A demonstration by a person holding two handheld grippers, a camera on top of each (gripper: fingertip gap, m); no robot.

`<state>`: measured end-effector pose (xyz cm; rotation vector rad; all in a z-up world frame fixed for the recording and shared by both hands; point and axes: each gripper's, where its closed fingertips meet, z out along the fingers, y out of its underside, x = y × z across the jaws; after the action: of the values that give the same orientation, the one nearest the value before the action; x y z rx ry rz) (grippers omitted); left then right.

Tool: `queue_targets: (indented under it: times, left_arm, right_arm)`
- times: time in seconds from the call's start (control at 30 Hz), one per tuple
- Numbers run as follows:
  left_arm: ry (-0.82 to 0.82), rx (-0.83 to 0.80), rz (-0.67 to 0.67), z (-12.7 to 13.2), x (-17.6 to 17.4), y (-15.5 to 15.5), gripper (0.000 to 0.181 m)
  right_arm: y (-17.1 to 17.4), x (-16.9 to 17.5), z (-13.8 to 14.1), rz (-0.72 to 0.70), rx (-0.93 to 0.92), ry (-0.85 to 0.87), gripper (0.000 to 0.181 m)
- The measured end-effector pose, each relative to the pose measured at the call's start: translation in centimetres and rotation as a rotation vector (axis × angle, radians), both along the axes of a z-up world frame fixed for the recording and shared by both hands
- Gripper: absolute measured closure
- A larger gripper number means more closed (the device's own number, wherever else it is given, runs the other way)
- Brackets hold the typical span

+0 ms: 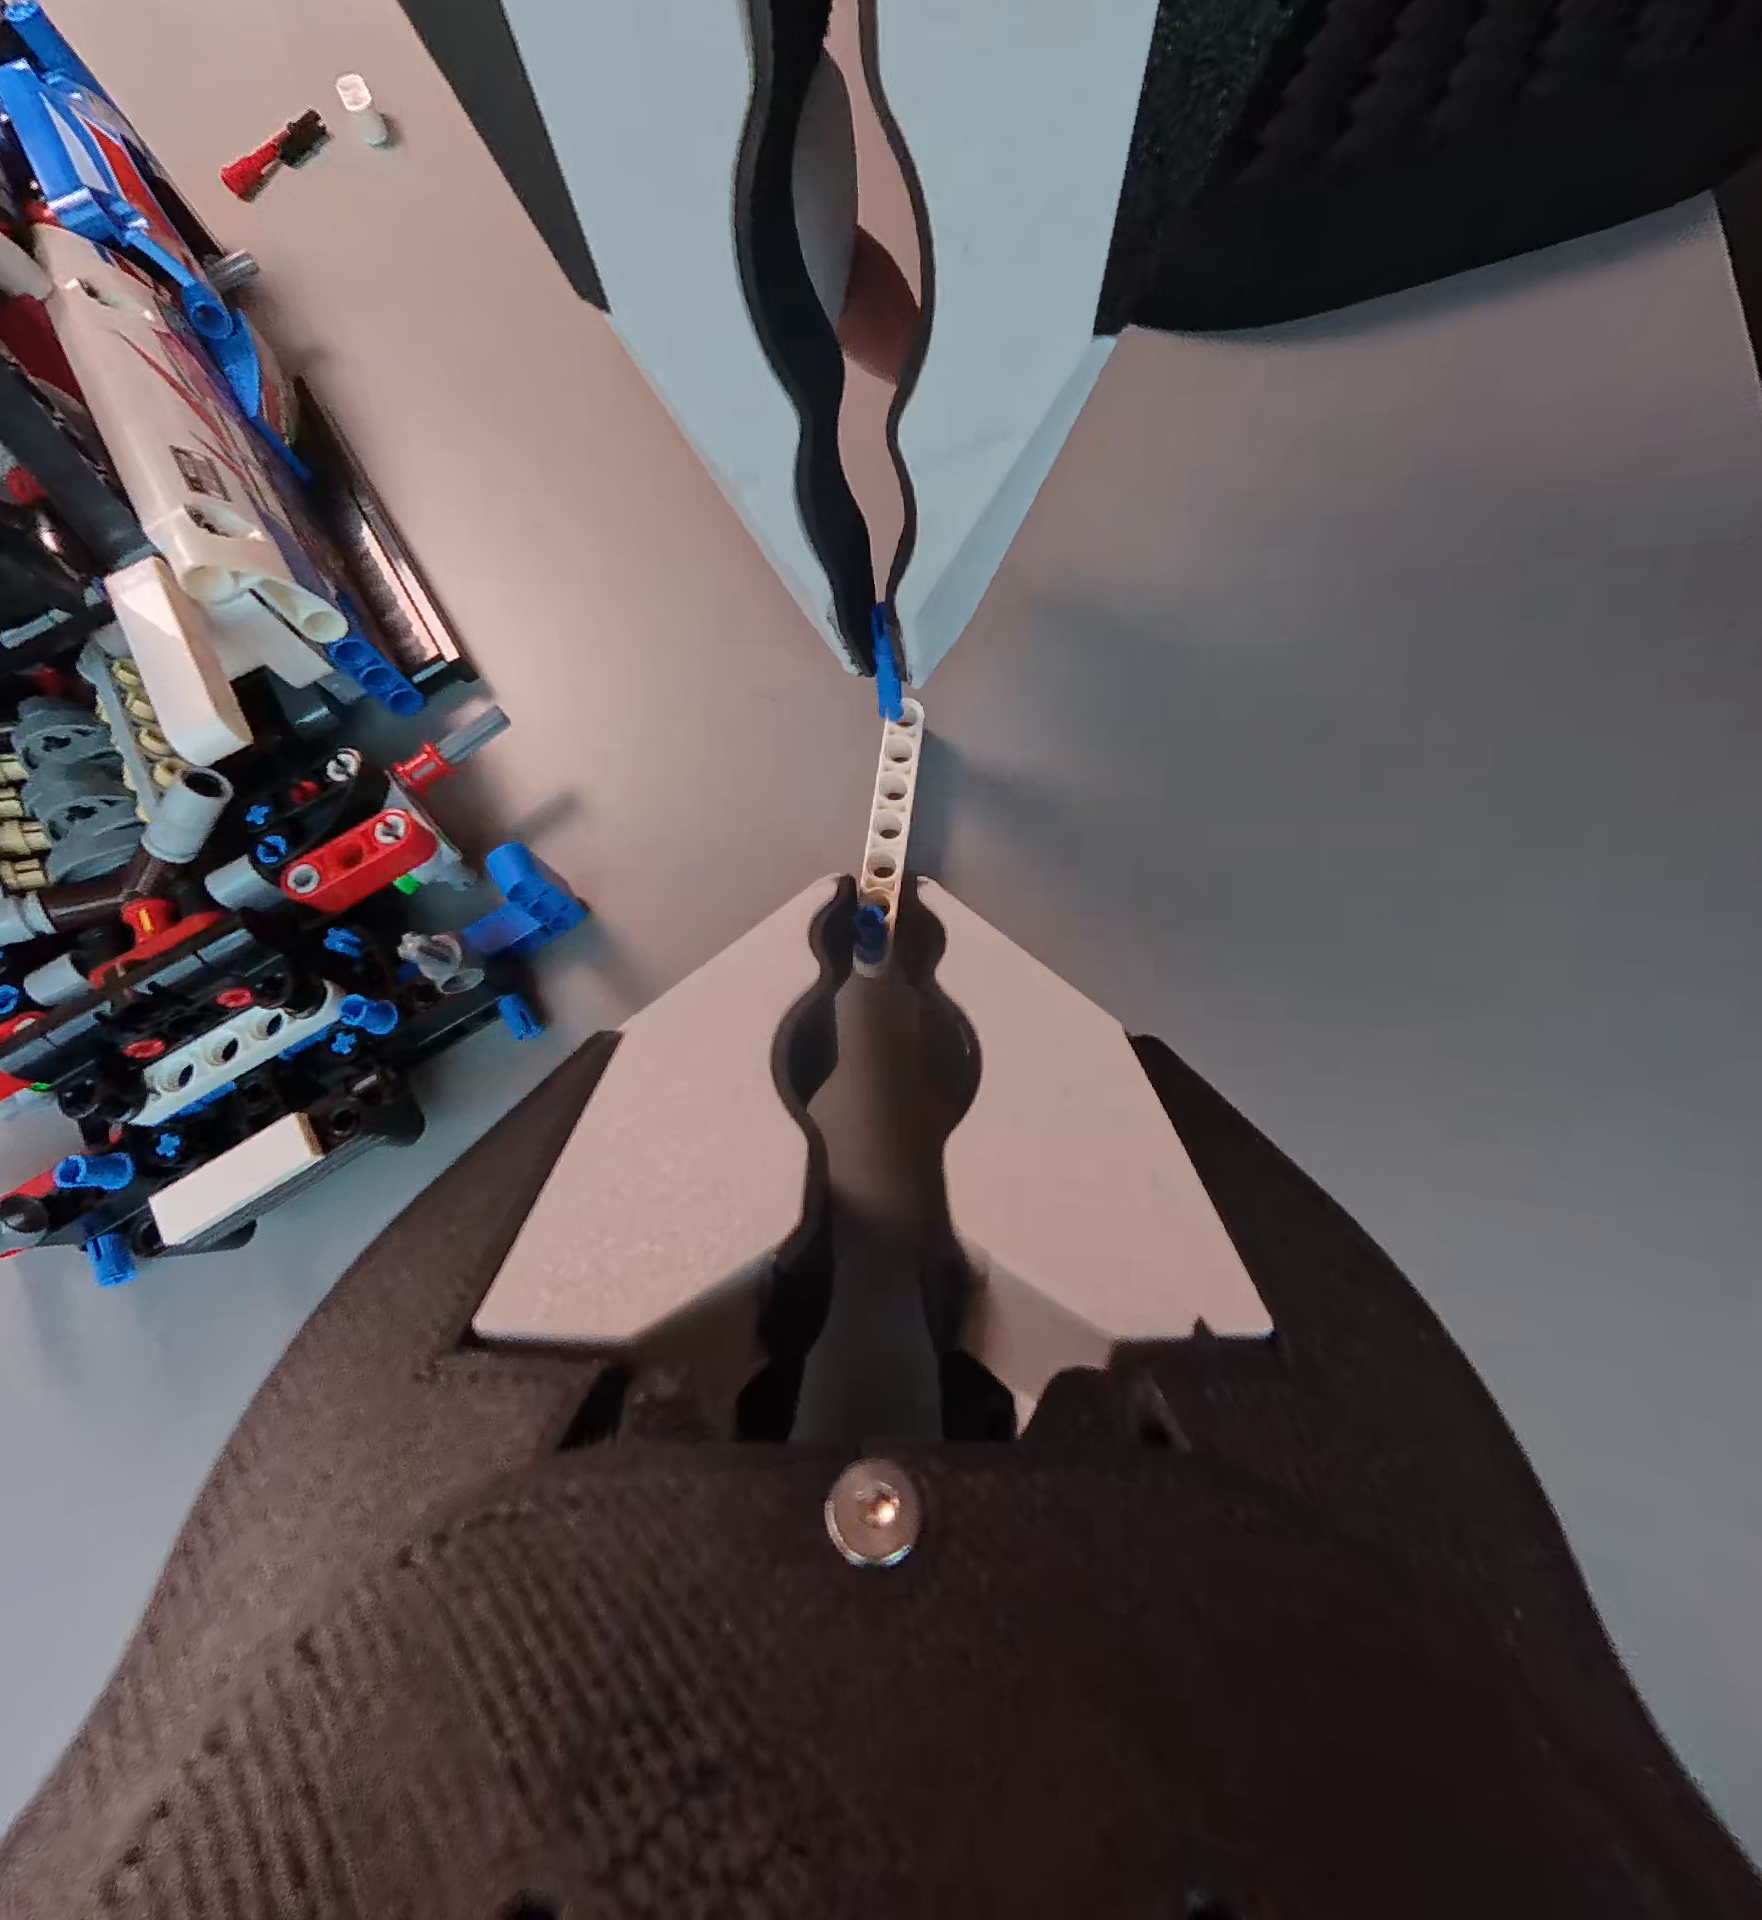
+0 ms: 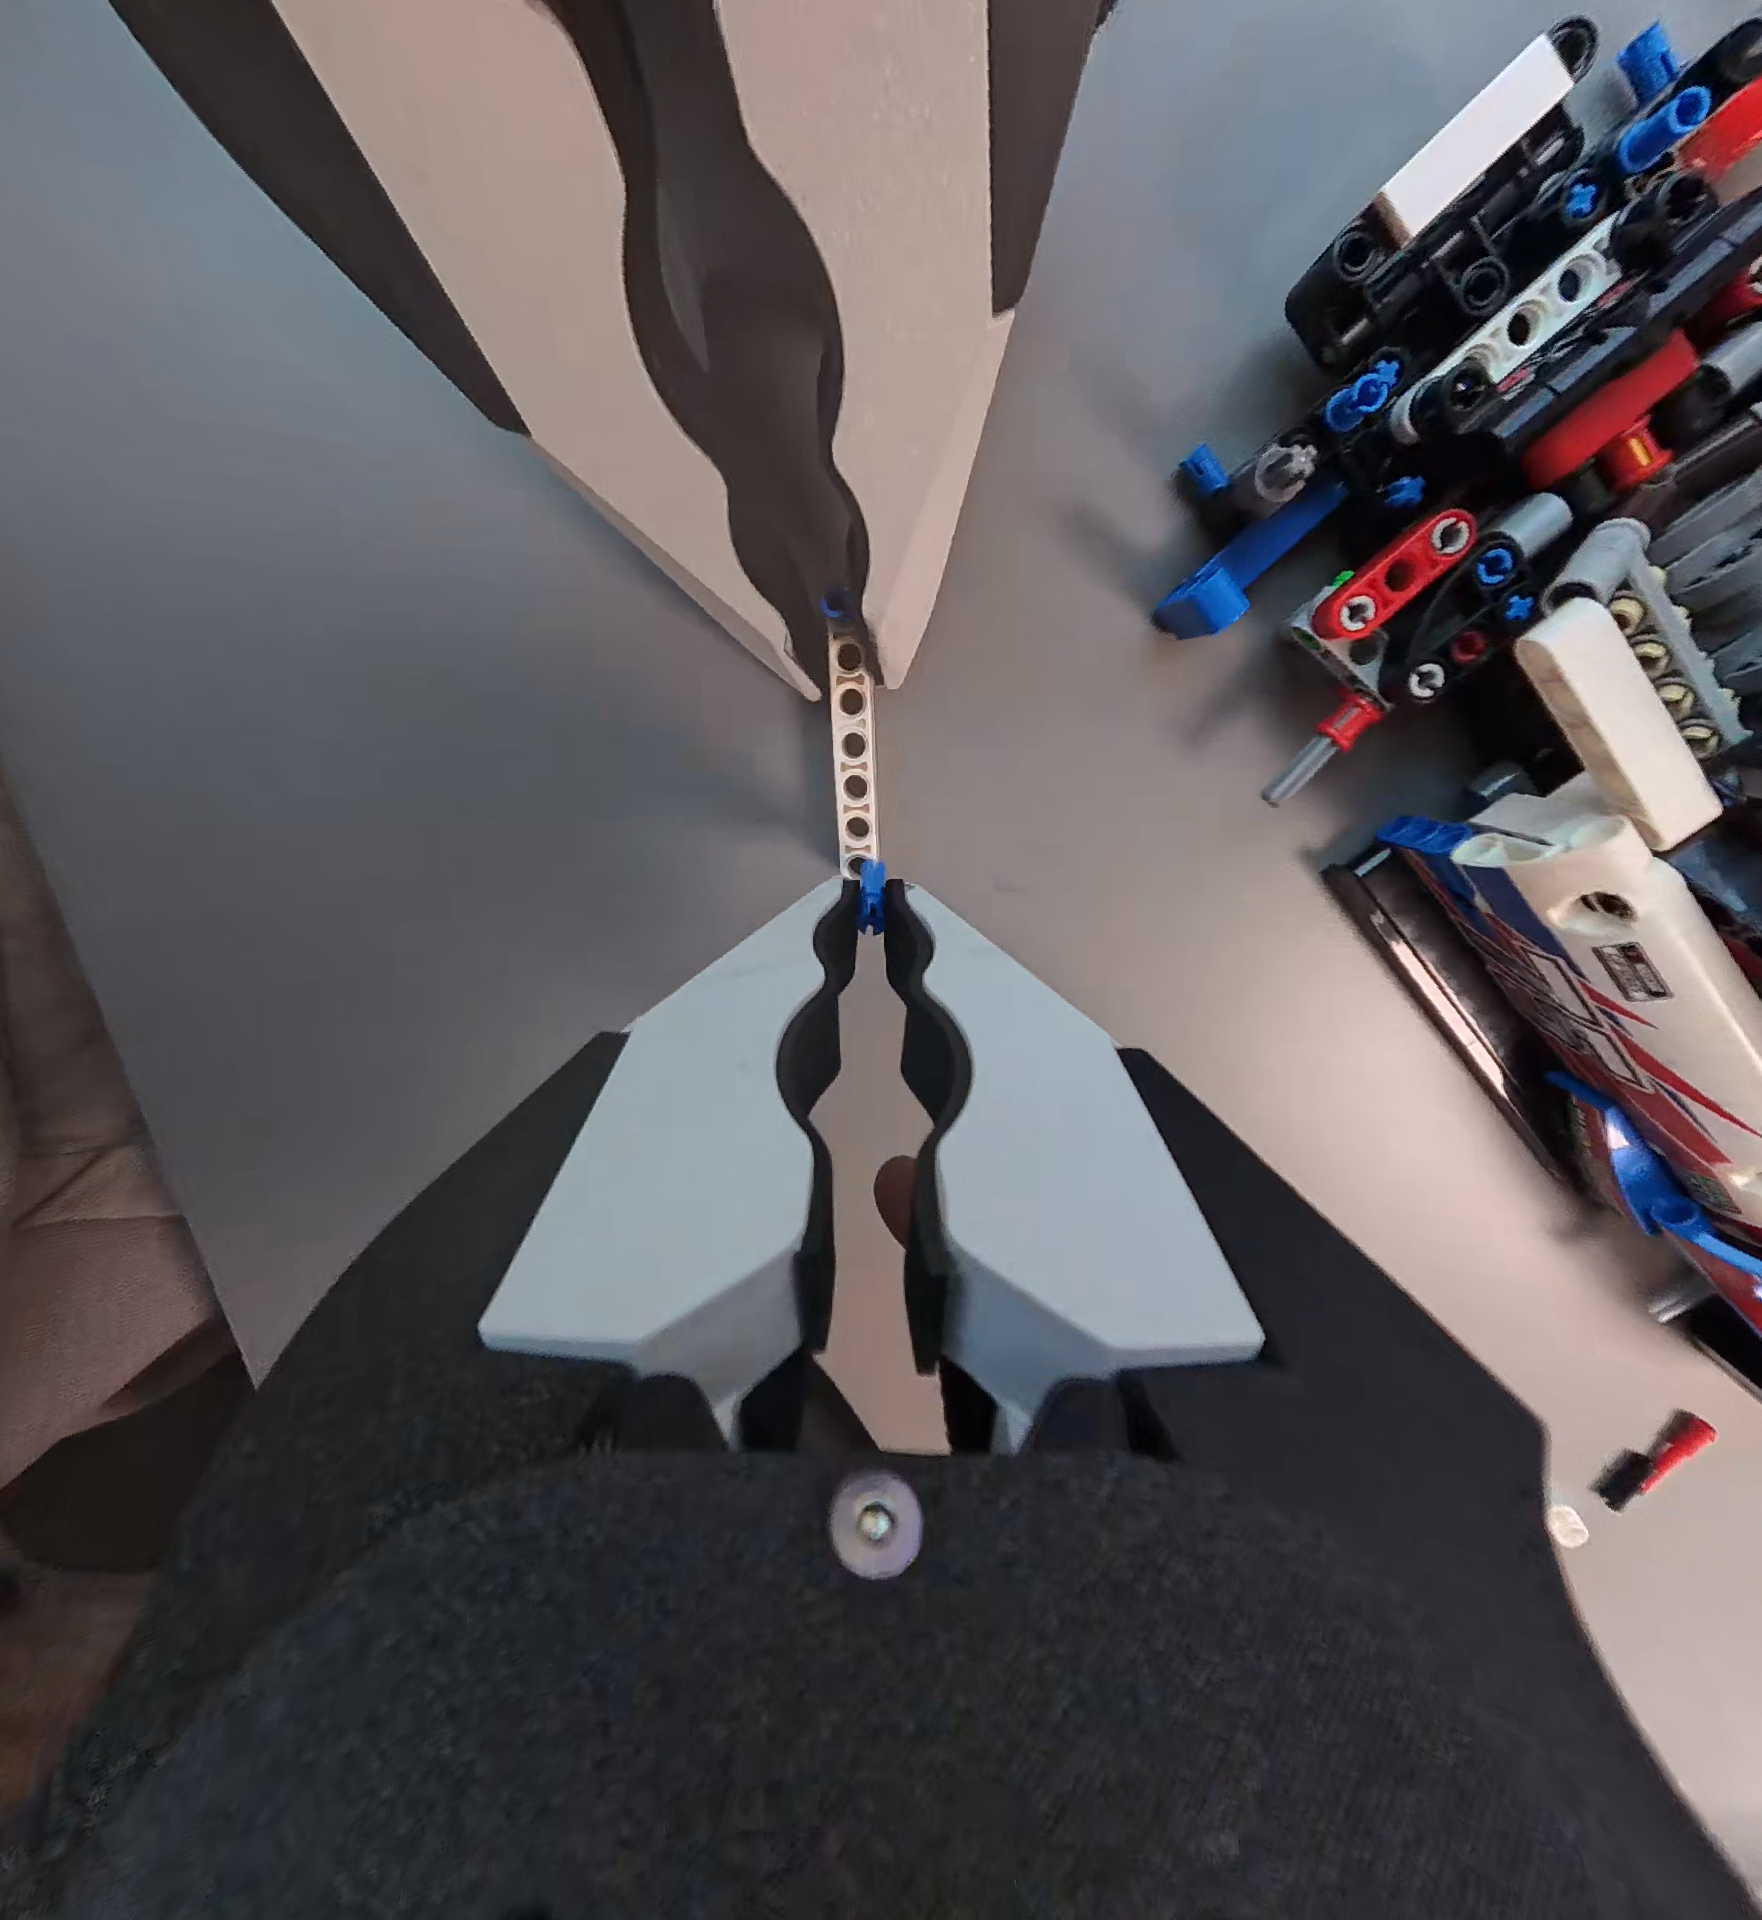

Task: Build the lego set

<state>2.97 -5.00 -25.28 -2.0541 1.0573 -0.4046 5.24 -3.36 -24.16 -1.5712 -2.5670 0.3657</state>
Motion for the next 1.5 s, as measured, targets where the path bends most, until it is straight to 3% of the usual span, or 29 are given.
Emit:
queue_targets:
  times: [0.8,1.07,1.4,1.5]
  left_arm:
    - [-0.003,-0.024,0.020,-0.03,0.20,-0.22,0.175]
    - [-0.002,-0.018,0.032,-0.02,0.19,-0.14,0.176]
    - [-0.008,-0.039,0.070,-0.01,0.15,-0.07,0.176]
    - [-0.008,-0.044,0.074,-0.02,0.19,-0.11,0.176]
  right_arm:
    - [0.07,-0.12,-0.02,-0.028,0.007,-0.044,0.179]
    - [0.03,-0.18,-0.10,0.035,0.064,-0.081,0.179]
    - [-0.05,-0.39,-0.08,0.035,0.075,0.003,0.179]
    - [0.22,-0.49,-0.07,0.078,0.159,0.038,0.179]
